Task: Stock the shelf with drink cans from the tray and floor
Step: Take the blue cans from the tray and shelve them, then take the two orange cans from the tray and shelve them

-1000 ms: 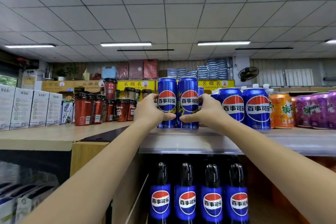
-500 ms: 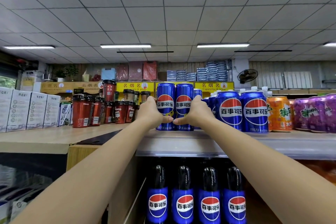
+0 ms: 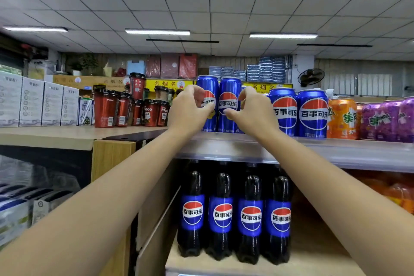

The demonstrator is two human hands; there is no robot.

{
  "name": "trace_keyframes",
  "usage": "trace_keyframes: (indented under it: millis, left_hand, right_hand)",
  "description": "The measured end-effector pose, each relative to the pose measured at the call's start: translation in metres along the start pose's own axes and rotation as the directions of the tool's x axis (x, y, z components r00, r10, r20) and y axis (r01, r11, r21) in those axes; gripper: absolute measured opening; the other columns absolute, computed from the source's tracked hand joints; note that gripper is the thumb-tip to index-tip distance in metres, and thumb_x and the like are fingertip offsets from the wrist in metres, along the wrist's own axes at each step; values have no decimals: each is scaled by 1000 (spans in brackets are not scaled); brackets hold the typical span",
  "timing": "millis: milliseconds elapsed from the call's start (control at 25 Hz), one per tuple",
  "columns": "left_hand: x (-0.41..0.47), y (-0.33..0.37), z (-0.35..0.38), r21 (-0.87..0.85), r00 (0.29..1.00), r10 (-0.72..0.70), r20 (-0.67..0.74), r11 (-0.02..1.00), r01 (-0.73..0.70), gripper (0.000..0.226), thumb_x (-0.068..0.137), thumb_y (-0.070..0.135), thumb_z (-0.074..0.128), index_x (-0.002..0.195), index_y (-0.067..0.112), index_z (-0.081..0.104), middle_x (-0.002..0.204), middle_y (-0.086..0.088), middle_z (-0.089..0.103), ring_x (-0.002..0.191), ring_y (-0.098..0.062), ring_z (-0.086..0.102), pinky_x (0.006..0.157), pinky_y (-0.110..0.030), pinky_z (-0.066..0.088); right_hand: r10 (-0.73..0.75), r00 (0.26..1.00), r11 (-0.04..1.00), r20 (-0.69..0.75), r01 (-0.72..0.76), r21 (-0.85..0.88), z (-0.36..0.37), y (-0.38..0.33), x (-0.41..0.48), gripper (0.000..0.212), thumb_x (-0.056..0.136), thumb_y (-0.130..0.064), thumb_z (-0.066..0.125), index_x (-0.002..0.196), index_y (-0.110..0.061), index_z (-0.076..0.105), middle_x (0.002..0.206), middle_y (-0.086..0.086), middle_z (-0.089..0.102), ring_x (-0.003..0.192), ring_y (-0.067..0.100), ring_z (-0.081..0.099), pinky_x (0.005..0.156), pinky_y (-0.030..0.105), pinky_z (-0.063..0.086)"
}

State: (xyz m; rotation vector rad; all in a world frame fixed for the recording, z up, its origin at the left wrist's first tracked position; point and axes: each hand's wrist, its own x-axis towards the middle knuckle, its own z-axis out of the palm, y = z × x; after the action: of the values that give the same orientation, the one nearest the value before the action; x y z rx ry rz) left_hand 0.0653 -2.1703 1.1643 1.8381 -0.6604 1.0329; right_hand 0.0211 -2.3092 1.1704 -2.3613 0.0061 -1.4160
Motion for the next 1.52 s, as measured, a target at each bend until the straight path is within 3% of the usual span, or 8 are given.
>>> trace_keyframes:
  millis: [280, 480, 640, 800, 920, 1160, 1360, 1520]
  left_hand:
    - [-114, 17, -21, -59, 955, 242, 173, 970, -235, 7, 82, 19, 66, 89, 19, 64, 71, 13, 62, 64, -7, 61, 65, -26, 51]
    - [-270, -25, -1, 23, 853, 229, 469, 962, -271, 14, 84, 21, 60, 98, 21, 62, 88, 6, 66, 77, -13, 61, 66, -29, 47]
    - [-426, -51, 27, 61, 602, 64, 796, 981, -185, 20, 89, 18, 57, 107, 17, 63, 103, -4, 68, 95, -26, 65, 66, -36, 48]
    - [-563, -54, 58, 116, 284, -75, 956, 984, -131, 24, 89, 17, 49, 110, 15, 59, 111, -7, 64, 103, -30, 61, 76, -42, 51]
    - [-654, -41, 79, 167, 30, -164, 986, 975, -146, 34, 88, 16, 46, 121, 20, 54, 125, -5, 59, 114, -28, 57, 81, -39, 49]
    - [-801, -21, 133, 261, -339, -331, 881, 936, -237, 48, 86, 12, 46, 133, 17, 43, 129, -10, 56, 119, -29, 53, 96, -39, 42]
    - [-927, -24, 203, 392, -484, -420, 767, 905, -164, 55, 88, 21, 50, 140, 15, 32, 136, -10, 43, 122, -31, 47, 98, -42, 39]
    - [-1025, -58, 264, 472, -502, -427, 752, 880, -42, 58, 86, 19, 54, 140, 14, 33, 137, -12, 45, 123, -32, 47, 100, -43, 39]
  right_hand:
    - [-124, 992, 978, 17, 120, 169, -41, 18, -120, 14, 83, -24, 60, 83, -11, 65, 74, 0, 67, 73, 21, 62, 69, 40, 52]
    - [-106, 928, 986, 358, 144, -81, -43, 79, -295, 16, 88, -26, 55, 89, -10, 59, 76, 1, 58, 73, 26, 58, 56, 33, 41]
    - [110, 781, 936, 615, 127, -329, -52, 132, -455, 15, 77, -10, 71, 86, -1, 63, 77, 18, 64, 67, 35, 64, 45, 36, 48]
    - [372, 545, 887, 751, 31, -462, -75, 187, -589, 16, 72, -7, 67, 86, -2, 61, 81, 20, 64, 73, 39, 66, 54, 42, 52]
    - [532, 282, 828, 798, 23, -560, -94, 232, -678, 30, 84, -16, 52, 113, -9, 54, 113, 16, 62, 103, 34, 61, 79, 41, 50]
    - [641, -129, 767, 757, 50, -640, -134, 327, -819, 48, 86, -18, 51, 132, -13, 40, 132, 10, 49, 122, 30, 44, 91, 39, 44]
    - [639, -239, 731, 731, -107, -674, -106, 384, -928, 65, 83, -27, 61, 139, -14, 31, 137, 10, 43, 123, 31, 41, 92, 39, 43]
    - [706, -226, 582, 671, -356, -731, -55, 412, -1027, 78, 79, -24, 69, 141, -15, 24, 143, 11, 33, 125, 32, 39, 94, 40, 44]
